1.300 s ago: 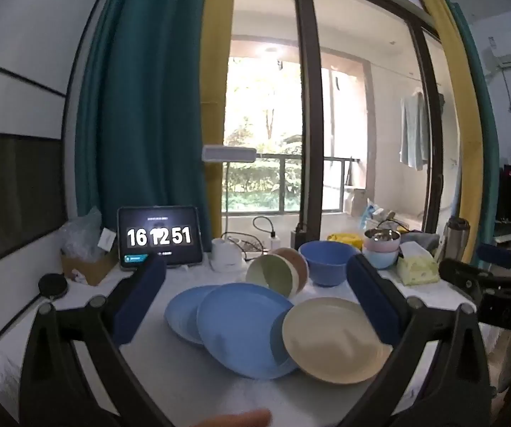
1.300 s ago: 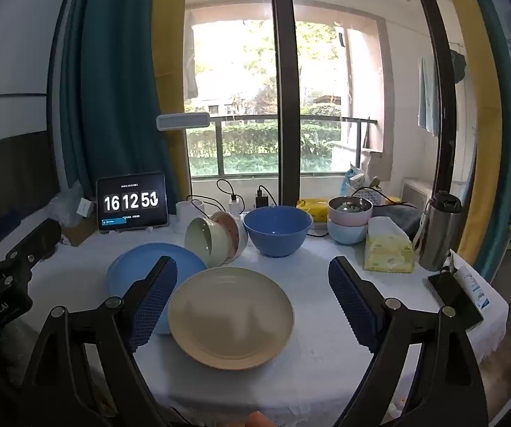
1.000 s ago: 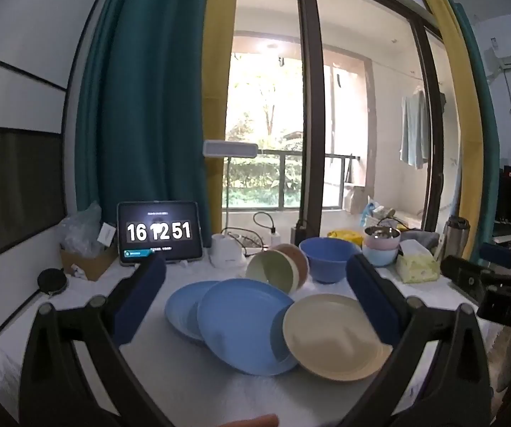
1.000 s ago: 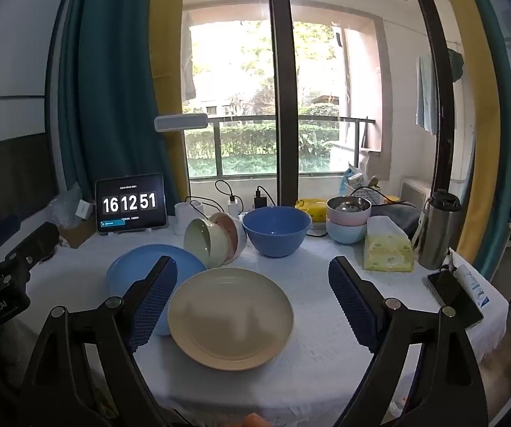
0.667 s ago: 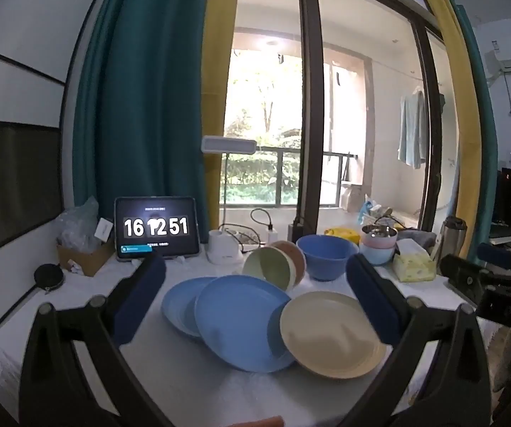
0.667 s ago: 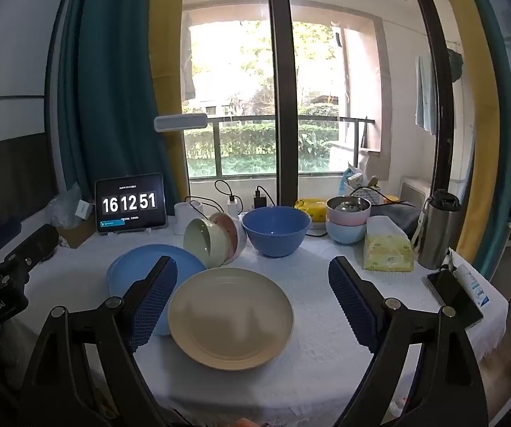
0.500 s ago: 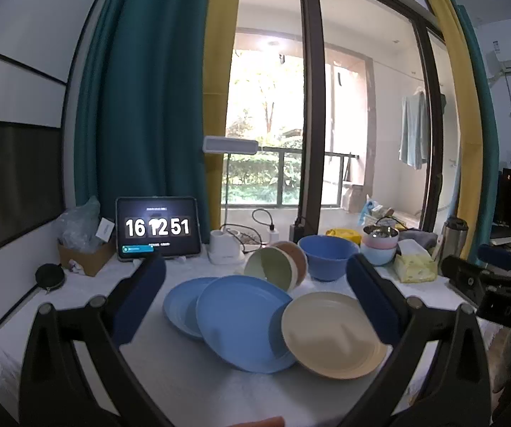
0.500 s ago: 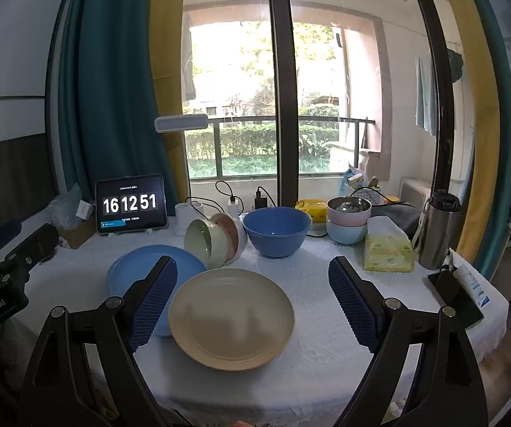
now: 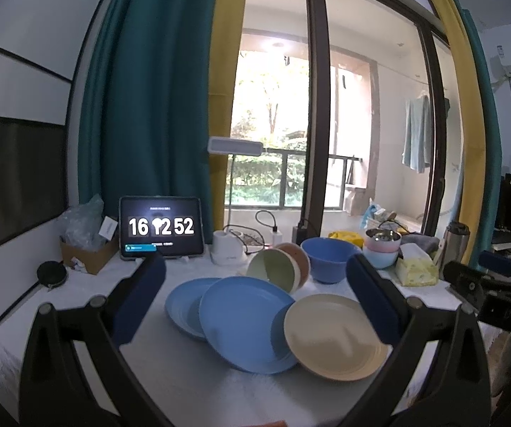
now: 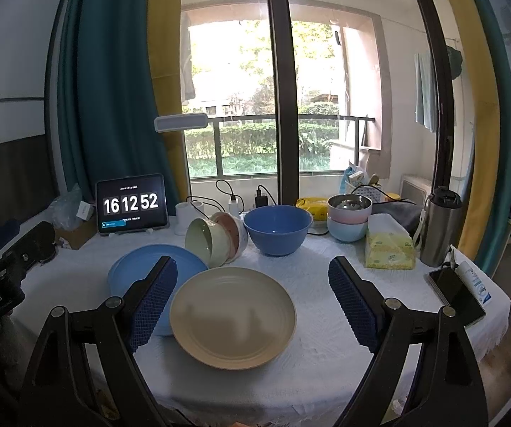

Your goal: Organize plates and bowls

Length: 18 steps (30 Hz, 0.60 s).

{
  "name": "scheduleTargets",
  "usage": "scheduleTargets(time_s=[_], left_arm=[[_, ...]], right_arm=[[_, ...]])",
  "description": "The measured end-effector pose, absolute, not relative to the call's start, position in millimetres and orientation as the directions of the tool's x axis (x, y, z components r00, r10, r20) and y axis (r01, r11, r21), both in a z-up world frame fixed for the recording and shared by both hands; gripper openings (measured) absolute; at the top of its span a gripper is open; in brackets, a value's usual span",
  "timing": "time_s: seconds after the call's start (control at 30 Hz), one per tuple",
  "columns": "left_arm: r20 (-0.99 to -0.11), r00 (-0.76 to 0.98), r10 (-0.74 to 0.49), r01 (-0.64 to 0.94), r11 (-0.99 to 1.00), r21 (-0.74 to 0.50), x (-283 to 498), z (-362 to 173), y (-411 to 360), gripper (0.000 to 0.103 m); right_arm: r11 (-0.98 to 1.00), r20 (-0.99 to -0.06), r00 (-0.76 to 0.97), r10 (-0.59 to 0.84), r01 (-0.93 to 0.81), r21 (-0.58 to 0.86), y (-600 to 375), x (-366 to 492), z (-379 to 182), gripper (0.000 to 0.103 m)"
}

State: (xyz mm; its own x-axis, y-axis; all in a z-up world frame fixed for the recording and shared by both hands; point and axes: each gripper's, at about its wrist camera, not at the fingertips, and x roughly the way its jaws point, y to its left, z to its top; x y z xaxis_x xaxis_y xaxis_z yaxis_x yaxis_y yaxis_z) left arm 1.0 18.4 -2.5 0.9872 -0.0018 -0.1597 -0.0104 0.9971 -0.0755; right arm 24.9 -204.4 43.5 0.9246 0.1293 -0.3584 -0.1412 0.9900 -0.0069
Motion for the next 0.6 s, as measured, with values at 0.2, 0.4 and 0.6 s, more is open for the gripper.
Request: scheduleTargets(time_s=[0.2, 0.4, 0.6], left_arm=[[-0.160, 0.987, 0.001, -0.013, 0.997, -0.073, 0.6, -2.5, 18.4, 0.102], [-0.160, 0.987, 0.000, -0.012, 0.997, -0.073, 0.4, -2.7, 18.5, 0.102], [-0.161, 0.987, 0.002, -0.014, 0.997, -0.072, 0.5, -2.8, 18.1, 0.102]], right_arm=[[0.990, -0.357, 0.925, 0.127, -0.139, -0.008, -204.1, 24.9, 43.3, 0.090], [0.991, -0.359, 0.925, 0.125, -0.135, -0.002, -203.9, 24.8, 43.8, 0.090], [0.991, -0.361, 0.924, 0.126, -0.136, -0.002, -203.5, 24.9, 43.3, 0.090]])
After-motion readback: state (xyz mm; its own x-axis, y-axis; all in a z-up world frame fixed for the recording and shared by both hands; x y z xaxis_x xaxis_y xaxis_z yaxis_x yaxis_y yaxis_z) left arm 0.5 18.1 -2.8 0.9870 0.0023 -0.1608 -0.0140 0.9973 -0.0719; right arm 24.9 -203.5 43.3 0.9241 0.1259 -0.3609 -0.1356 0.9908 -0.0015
